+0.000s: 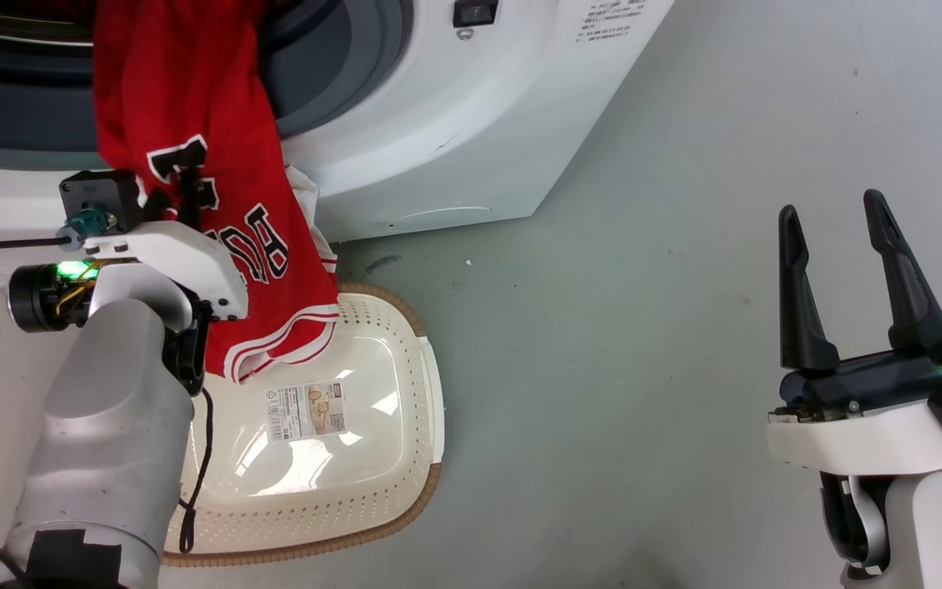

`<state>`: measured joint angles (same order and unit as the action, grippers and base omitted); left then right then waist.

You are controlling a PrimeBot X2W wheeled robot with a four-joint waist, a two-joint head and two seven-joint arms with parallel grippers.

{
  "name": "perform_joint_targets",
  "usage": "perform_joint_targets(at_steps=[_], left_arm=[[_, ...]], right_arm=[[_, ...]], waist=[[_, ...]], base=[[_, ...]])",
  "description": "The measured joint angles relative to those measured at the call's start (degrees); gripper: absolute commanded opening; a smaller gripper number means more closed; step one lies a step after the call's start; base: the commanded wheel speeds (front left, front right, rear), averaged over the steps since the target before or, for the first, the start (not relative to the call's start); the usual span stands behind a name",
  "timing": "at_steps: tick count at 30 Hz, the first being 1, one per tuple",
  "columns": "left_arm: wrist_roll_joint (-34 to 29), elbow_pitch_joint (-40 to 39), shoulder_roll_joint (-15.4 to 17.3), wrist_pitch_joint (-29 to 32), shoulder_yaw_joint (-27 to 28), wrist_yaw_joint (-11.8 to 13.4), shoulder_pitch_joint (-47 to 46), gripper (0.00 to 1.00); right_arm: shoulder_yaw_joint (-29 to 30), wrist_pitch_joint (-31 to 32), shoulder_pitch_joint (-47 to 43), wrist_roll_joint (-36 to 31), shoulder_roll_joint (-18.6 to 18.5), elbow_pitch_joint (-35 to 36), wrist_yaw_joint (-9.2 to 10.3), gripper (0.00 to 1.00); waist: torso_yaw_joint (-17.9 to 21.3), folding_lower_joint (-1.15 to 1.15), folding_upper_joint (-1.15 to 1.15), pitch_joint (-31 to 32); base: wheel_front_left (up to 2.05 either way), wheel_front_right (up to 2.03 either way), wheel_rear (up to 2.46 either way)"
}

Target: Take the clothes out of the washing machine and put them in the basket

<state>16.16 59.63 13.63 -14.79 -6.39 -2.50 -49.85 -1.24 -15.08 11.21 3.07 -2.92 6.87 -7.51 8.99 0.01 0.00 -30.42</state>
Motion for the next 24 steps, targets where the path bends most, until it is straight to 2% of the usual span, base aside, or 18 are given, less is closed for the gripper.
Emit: perform_joint_targets(at_steps=[12, 24], left_arm=[[-2.4, -3.3, -1.3, -0.3, 1.4, -1.6, 5.7, 0.00], [-6.5, -14.8, -3.6, -0.3, 1.3, -3.7, 19.6, 0.00]], right_arm=[[-0.3, 0.0, -1.0, 0.5, 0.0, -1.2, 0.00, 1.00], [-0.8, 0.0, -4.9, 0.5, 0.0, -2.9, 0.00, 1.00]], waist=[[-0.4, 0.00, 0.00, 4.5], [-2.2, -0.01, 0.00, 12.3]], base=[[0.00, 0.00, 0.00], [0.00, 0.00, 0.00]])
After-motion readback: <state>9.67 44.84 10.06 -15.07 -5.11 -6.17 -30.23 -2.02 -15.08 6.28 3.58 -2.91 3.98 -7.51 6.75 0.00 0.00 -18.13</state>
